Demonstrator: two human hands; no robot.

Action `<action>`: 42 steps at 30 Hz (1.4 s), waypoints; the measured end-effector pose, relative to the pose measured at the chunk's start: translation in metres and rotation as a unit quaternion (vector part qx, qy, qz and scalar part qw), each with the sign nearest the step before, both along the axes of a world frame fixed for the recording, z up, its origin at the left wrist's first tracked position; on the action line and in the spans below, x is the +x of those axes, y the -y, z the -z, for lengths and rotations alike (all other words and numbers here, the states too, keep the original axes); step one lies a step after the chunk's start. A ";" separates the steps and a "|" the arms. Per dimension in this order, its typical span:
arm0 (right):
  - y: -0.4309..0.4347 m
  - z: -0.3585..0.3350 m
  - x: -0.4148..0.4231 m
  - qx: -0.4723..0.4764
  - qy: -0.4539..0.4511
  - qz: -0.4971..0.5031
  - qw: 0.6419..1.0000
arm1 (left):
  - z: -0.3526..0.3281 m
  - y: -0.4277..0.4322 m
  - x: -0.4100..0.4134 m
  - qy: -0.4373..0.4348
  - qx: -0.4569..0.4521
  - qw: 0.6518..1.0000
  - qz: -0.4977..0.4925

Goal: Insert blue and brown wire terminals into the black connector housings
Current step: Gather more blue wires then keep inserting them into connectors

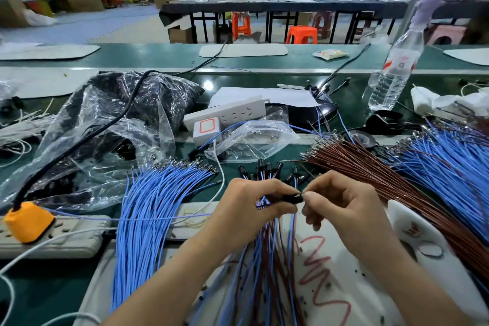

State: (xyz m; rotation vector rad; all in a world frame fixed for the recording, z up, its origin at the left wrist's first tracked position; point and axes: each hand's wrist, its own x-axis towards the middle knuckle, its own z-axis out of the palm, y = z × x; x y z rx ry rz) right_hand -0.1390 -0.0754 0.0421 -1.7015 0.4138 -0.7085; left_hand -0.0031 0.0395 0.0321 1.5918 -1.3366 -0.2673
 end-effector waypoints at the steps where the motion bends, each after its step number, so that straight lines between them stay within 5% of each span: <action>1: 0.001 0.000 0.000 0.061 0.009 -0.013 0.998 | 0.000 -0.001 -0.001 -0.001 -0.002 1.000 0.003; 3: 0.003 0.001 -0.001 0.123 0.011 -0.032 0.992 | 0.000 -0.001 -0.002 -0.002 -0.005 1.000 0.003; 10: 0.006 0.003 0.004 0.062 -0.040 -0.058 0.996 | 0.001 0.002 0.003 -0.048 0.014 0.999 -0.001; 13: 0.009 0.002 0.003 0.152 -0.047 -0.074 0.985 | 0.000 0.001 0.000 -0.066 0.021 0.997 0.016; 17: 0.010 -0.001 0.001 0.272 -0.035 -0.119 0.954 | -0.004 -0.001 -0.004 -0.193 -0.011 0.980 0.054; 25: 0.010 -0.005 0.000 0.152 -0.048 -0.118 0.980 | -0.003 0.000 -0.002 -0.194 0.000 0.980 0.056; 42: 0.013 -0.005 -0.002 0.143 -0.053 -0.126 0.980 | -0.004 0.000 -0.002 -0.139 0.004 0.989 0.055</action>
